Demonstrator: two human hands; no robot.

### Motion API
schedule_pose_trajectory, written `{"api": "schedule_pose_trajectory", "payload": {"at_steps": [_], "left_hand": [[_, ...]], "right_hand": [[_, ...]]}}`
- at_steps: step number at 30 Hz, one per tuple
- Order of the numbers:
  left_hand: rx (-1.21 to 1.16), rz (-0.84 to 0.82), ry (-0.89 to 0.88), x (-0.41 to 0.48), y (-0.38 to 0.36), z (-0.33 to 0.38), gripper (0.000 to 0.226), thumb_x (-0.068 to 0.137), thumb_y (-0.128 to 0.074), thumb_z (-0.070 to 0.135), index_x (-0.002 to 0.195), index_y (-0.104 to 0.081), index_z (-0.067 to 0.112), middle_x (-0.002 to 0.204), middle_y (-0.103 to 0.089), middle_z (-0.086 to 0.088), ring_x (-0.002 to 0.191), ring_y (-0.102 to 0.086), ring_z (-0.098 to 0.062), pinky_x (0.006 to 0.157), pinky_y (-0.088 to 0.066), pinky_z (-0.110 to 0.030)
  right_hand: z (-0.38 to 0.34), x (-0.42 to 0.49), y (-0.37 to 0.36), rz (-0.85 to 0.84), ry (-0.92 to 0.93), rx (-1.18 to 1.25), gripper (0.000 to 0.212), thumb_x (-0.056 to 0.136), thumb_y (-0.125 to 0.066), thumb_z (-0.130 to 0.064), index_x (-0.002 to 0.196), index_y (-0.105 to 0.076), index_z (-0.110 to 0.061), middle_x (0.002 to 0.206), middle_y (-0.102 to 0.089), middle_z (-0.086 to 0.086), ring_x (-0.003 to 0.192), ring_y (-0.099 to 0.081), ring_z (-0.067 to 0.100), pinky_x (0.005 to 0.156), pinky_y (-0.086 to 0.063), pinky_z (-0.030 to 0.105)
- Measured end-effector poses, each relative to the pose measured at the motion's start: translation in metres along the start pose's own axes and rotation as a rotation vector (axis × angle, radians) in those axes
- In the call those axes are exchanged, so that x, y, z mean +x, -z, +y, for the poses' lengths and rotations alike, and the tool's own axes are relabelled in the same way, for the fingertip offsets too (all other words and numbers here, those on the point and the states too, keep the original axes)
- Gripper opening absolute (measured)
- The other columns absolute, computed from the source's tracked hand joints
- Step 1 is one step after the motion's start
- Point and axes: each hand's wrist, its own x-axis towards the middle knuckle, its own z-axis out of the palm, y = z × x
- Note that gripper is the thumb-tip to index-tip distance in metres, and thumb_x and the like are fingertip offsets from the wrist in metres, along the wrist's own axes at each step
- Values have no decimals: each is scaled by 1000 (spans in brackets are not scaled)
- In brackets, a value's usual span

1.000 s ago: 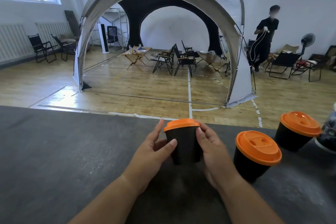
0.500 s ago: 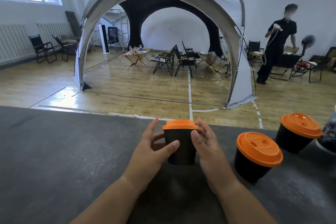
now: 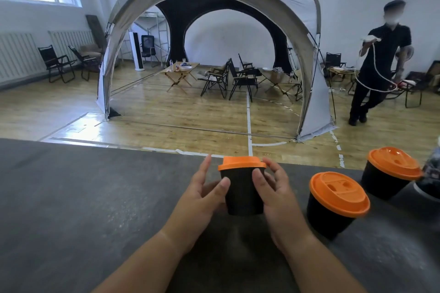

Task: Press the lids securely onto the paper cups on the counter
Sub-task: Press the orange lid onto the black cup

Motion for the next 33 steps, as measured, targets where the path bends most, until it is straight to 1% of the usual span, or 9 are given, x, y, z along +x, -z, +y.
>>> {"api": "schedule_pose_trajectory", "payload": {"at_steps": [3, 6, 11, 16, 21, 26, 28, 31, 33], "left_hand": [[-10, 34, 18, 3, 0, -3, 86, 69, -71, 37, 146, -34, 32, 108, -74, -2, 103, -70, -18, 98, -51, -46], [26, 78, -8, 2, 1, -1, 85, 65, -74, 38, 143, -41, 30, 111, -72, -2, 104, -69, -15, 94, -54, -41], [-7, 12, -13, 1, 2, 0, 71, 71, -69, 34, 136, -43, 42, 110, -73, 0, 106, -68, -15, 95, -53, -40], [-14, 31, -59, 2, 2, -2, 67, 74, -71, 18, 134, -49, 37, 106, -74, 0, 102, -69, -13, 78, -58, -27], [124, 23, -97, 2, 5, -4, 77, 67, -71, 42, 138, -40, 46, 120, -62, 6, 111, -63, -9, 94, -53, -33], [22, 24, -104, 5, 6, -7, 56, 74, -68, 30, 126, -55, 44, 125, -66, 4, 119, -61, -13, 100, -51, -40], [27, 69, -138, 5, 6, -7, 61, 72, -73, 29, 129, -52, 42, 119, -69, 1, 114, -64, -13, 97, -53, -38], [83, 97, -152, 6, 7, -8, 80, 65, -84, 47, 132, -41, 52, 119, -66, 2, 111, -64, -11, 97, -51, -35], [22, 72, -114, 7, 6, -9, 85, 62, -85, 48, 135, -41, 47, 121, -65, 3, 113, -63, -11, 100, -49, -38]], "right_hand": [[0, 3, 0, -23, -49, 107, 54, 83, -57, -43, 133, -52, -26, 114, -73, 4, 105, -70, 21, 91, -57, 53], [-2, 1, -1, -90, -46, 41, 56, 87, -57, -52, 136, -53, -25, 118, -71, 3, 111, -68, 22, 93, -56, 53], [0, 2, 3, -17, 18, -28, 55, 74, -66, -44, 126, -51, -37, 125, -62, -1, 113, -63, 15, 79, -59, 28], [-1, 2, 2, -83, -59, 47, 60, 83, -61, -47, 138, -51, -27, 121, -70, 0, 115, -65, 21, 99, -52, 53], [-1, 0, 2, -41, -26, -10, 76, 70, -71, -45, 138, -42, -30, 129, -61, 3, 117, -62, 20, 91, -56, 38], [0, 4, 2, -56, -71, 86, 57, 77, -62, -45, 131, -53, -27, 118, -71, 3, 111, -67, 20, 99, -52, 53], [0, 1, 0, -100, -59, 41, 58, 75, -64, -49, 129, -55, -30, 118, -71, 1, 110, -68, 18, 95, -56, 48], [0, 0, 1, -67, -2, -21, 68, 69, -68, -50, 132, -51, -31, 123, -67, 0, 110, -67, 14, 89, -57, 35], [2, 2, 2, -43, 0, -3, 66, 70, -68, -47, 130, -46, -34, 125, -66, 3, 112, -66, 15, 93, -55, 37]]}}
